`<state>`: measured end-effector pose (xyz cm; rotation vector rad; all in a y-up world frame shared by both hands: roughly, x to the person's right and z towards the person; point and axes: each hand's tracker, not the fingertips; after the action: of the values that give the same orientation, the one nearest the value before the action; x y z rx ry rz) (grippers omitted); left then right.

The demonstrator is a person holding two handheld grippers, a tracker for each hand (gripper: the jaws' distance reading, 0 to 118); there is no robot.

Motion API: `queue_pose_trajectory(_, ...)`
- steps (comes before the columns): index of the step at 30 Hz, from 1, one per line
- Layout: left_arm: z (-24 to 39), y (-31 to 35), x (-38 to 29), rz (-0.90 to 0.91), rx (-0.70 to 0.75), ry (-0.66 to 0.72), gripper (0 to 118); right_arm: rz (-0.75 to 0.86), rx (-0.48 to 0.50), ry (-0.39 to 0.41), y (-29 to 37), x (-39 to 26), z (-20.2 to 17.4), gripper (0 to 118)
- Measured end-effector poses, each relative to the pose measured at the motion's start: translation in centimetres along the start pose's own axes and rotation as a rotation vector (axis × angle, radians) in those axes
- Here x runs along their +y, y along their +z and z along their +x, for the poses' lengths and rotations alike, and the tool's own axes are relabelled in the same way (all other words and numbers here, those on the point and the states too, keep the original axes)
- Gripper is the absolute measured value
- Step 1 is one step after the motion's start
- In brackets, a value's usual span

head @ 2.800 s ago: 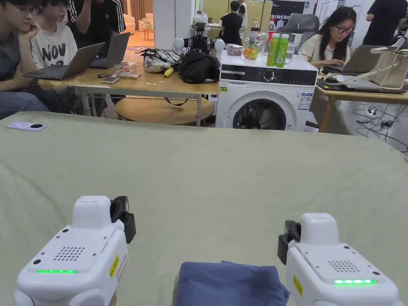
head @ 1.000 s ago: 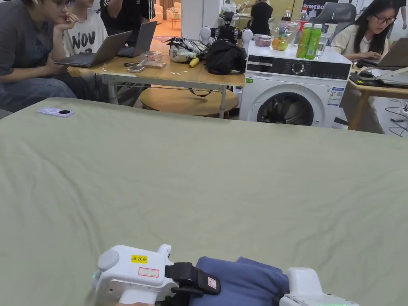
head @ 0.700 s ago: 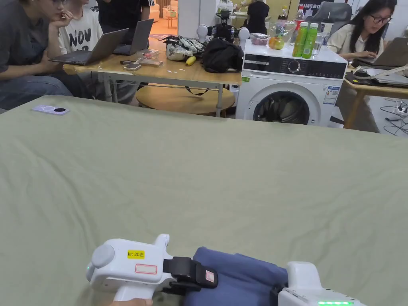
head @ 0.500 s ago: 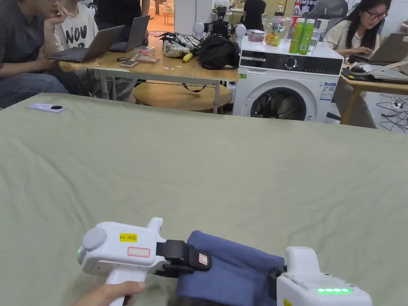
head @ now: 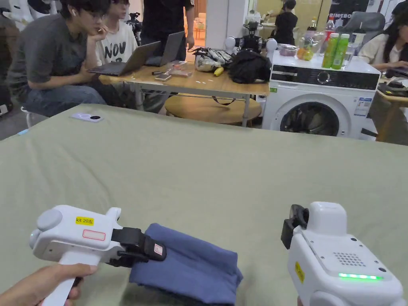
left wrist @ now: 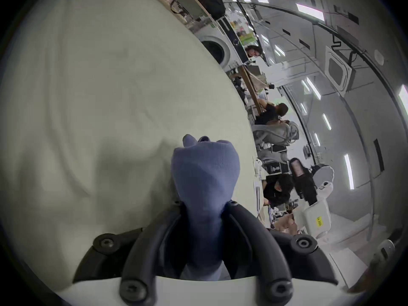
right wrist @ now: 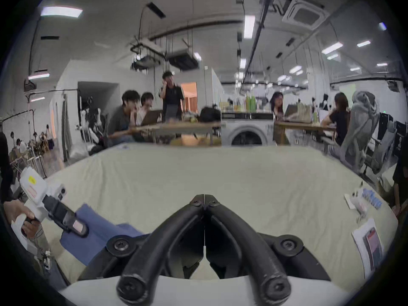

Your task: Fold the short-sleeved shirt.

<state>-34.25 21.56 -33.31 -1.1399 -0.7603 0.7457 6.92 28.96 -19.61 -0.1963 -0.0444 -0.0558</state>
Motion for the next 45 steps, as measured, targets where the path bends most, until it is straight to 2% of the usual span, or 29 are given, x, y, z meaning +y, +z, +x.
queue_pose_trajectory(9,-2.9,10.7,1.9,0.048,0.157,0.051,17,0.074,0.077,0.026,-2.1,1.2,-5.6,0)
queue_pose_trajectory(12,-3.9,14.9,3.0,0.064,0.256,0.056,17,0.066,0.112,0.011,-3.2,1.2,-7.8,0)
queue_pose_trajectory(23,-7.3,29.1,6.4,0.152,0.578,0.091,17,0.037,0.217,0.043,-5.0,0.3,-14.8,0)
queue_pose_trajectory(28,-7.3,31.2,6.2,0.162,0.740,0.093,17,0.015,0.236,0.059,-5.5,-0.1,-15.9,0)
queue_pose_trajectory(34,-7.9,29.4,5.3,0.155,0.810,0.105,17,-0.013,0.243,0.061,-6.0,-0.5,-16.1,0)
queue_pose_trajectory(39,-7.3,29.3,6.1,0.138,0.960,0.050,35,-0.016,0.244,0.065,-6.1,-0.5,-15.8,0)
queue_pose_trajectory(45,-5.1,31.4,7.1,0.246,1.029,-0.026,44,-0.006,0.240,0.061,-5.7,0.1,-14.8,0)
